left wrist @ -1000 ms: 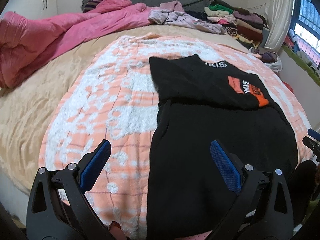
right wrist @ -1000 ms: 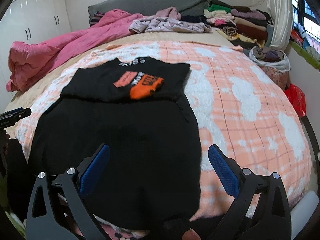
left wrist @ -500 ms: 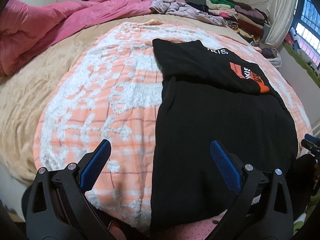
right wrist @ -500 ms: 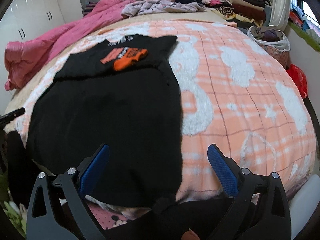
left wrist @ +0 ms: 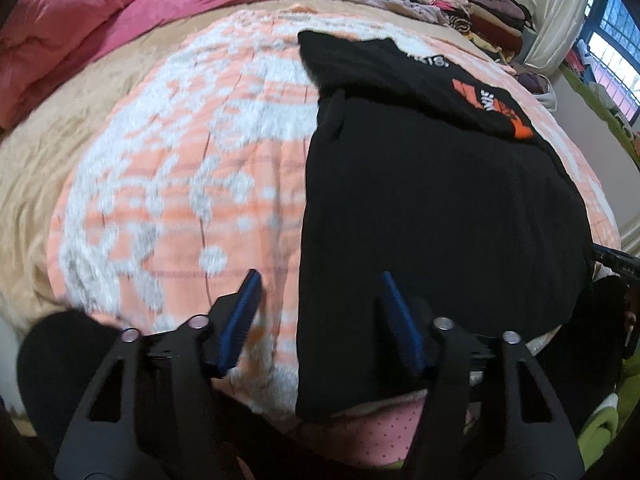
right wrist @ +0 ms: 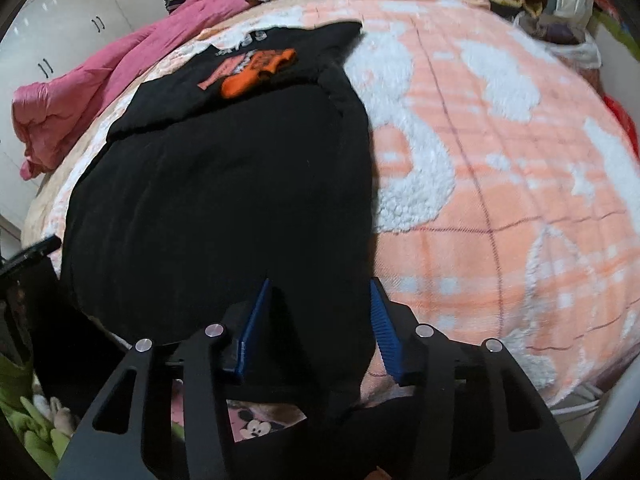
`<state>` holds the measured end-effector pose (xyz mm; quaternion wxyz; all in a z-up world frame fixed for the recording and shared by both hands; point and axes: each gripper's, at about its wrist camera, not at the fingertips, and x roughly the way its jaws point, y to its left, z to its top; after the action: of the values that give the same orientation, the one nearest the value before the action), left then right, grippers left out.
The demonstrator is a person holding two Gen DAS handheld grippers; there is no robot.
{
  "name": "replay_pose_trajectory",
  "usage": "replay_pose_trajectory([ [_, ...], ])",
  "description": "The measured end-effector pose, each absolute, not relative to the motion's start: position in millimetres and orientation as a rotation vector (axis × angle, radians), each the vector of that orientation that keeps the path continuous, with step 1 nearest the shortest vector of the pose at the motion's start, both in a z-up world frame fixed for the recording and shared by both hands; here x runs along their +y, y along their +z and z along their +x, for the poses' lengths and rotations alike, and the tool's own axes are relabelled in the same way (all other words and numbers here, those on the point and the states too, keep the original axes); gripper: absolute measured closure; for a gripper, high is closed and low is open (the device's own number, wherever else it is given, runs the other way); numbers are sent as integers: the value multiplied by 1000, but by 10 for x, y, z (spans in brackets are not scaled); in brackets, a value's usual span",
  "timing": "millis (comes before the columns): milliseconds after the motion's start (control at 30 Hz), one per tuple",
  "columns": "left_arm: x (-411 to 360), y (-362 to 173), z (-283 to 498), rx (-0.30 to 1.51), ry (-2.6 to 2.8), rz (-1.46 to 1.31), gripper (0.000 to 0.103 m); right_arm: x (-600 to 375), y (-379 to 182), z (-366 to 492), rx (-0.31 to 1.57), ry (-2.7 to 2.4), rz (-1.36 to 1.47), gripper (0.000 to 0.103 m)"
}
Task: Fold small clothes
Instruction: 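Close both tools on the sweatshirt hem, then lift the hem with both tools and fold it over toward the collar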
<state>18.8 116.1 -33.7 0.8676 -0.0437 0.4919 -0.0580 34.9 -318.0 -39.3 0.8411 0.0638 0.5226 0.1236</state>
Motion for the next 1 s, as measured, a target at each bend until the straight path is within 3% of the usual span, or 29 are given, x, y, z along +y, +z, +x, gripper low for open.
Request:
replay_pose_trajectory([
  [33,1165,-369,178,1040,-124,-96,52,-3179,-388,347,1101,275,141,55],
  [67,1167,-407,173,1055,-130,-105,56,-3176,-378,340,1096,287,145,63],
  [100,1162,-429,165,1064,-136,-111,62,-3167,-358,326,1087,308,149,81],
  [167,1138,-469,168,1079,-159,-119,69,-3161,-295,287,1056,330,153,93],
  [433,1072,-563,200,1097,-167,-105,69,-3101,-262,336,1056,311,136,92],
  [467,1075,-566,196,1094,-167,-107,69,-3084,-262,350,1061,300,126,88],
  [533,1074,-568,175,1089,-170,-108,77,-3055,-307,381,1076,278,110,57],
  [567,1057,-559,164,1081,-173,-102,85,-3038,-337,403,1092,264,98,48],
  [633,1031,-537,144,1067,-169,-80,93,-3003,-351,412,1096,269,83,58],
  [667,1026,-521,138,1060,-171,-77,96,-2989,-320,392,1080,290,83,81],
  [700,1032,-504,131,1055,-175,-83,99,-3002,-283,361,1059,305,91,91],
  [1000,1115,-60,108,928,-217,-139,99,-3158,87,248,862,373,203,94],
])
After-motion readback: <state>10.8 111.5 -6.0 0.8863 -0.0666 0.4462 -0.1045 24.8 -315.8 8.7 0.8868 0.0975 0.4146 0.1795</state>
